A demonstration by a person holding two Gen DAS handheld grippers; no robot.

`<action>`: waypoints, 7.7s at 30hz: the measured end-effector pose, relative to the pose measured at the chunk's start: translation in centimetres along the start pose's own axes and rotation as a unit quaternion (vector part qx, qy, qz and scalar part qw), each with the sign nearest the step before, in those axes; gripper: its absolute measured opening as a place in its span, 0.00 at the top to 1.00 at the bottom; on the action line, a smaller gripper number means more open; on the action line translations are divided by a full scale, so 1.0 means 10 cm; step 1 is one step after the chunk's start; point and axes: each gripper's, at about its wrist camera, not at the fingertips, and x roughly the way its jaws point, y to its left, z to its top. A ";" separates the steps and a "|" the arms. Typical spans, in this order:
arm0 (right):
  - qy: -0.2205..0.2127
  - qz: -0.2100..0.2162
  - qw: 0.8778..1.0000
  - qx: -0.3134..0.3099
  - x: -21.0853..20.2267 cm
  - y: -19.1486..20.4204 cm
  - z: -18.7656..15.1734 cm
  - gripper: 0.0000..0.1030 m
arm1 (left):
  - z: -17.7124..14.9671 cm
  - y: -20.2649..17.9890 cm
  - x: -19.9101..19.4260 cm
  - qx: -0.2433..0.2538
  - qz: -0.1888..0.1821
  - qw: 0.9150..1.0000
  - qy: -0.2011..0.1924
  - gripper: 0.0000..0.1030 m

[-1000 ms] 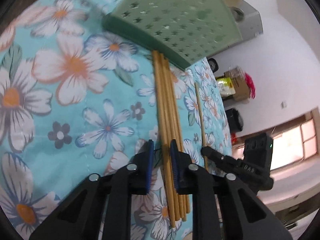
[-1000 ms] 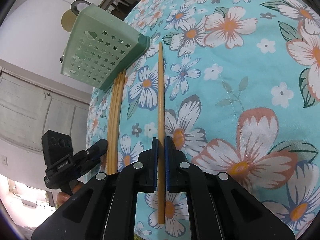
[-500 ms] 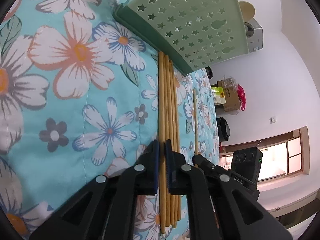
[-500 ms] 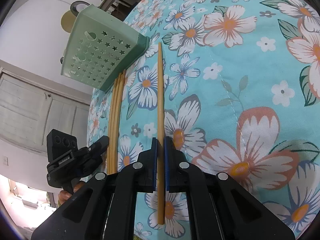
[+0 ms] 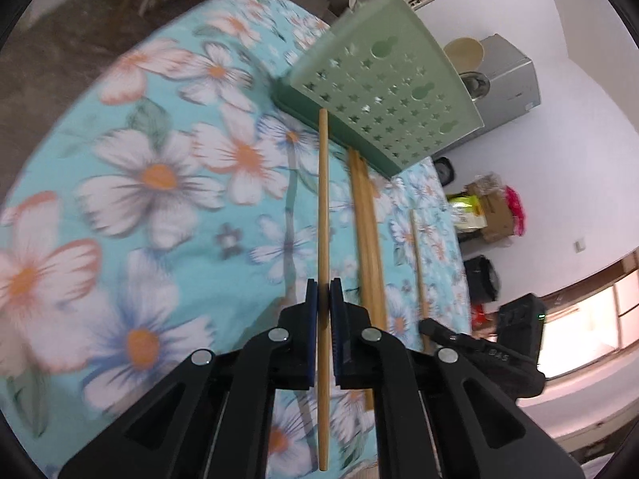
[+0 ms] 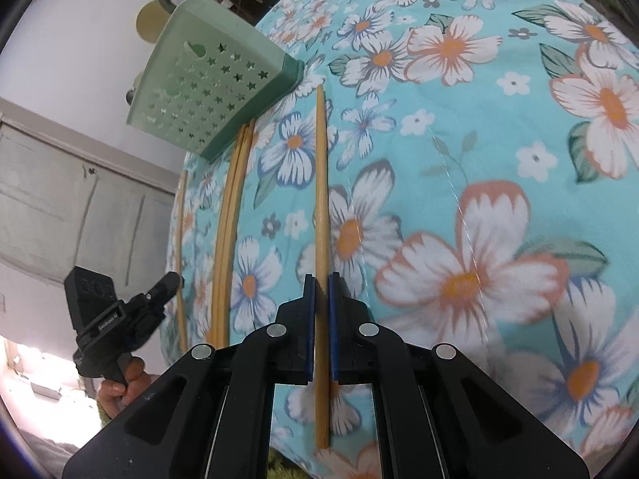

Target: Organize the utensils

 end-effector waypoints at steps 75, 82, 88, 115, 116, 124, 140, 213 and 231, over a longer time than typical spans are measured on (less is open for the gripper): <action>-0.048 -0.110 0.986 -0.116 0.37 0.37 0.68 0.95 | -0.12 -0.26 0.23 0.122 0.021 0.992 0.023 0.06; -0.043 -0.094 0.989 -0.107 0.23 0.27 0.53 0.95 | -0.02 -0.40 0.15 0.153 0.064 0.986 0.008 0.16; -0.038 -0.083 0.991 -0.096 0.23 0.21 0.57 0.95 | 0.26 -0.53 0.20 0.197 0.114 0.974 -0.008 0.35; -0.029 -0.088 0.989 -0.117 0.45 0.39 0.89 0.96 | 0.97 -0.29 0.85 0.206 0.185 0.961 0.025 0.92; -0.033 -0.085 0.989 -0.120 0.43 0.44 0.89 0.96 | 0.98 -0.28 0.84 0.201 0.181 0.962 0.022 0.92; -0.086 -0.067 0.984 -0.143 -0.03 0.71 0.91 0.96 | 1.02 -0.45 0.47 0.190 0.139 0.972 -0.022 0.94; -0.209 -0.030 0.959 -0.191 -1.08 1.14 0.77 0.97 | 0.98 -1.05 -0.66 0.218 0.049 0.968 -0.112 0.94; -0.272 -0.030 0.932 -0.238 -1.56 1.50 0.95 0.97 | 1.61 -1.45 -0.81 0.238 0.007 0.927 -0.291 0.61; -0.353 -0.007 0.876 -0.329 -1.26 2.57 1.99 0.97 | 0.56 -0.60 -0.91 0.186 0.063 0.955 -0.223 0.61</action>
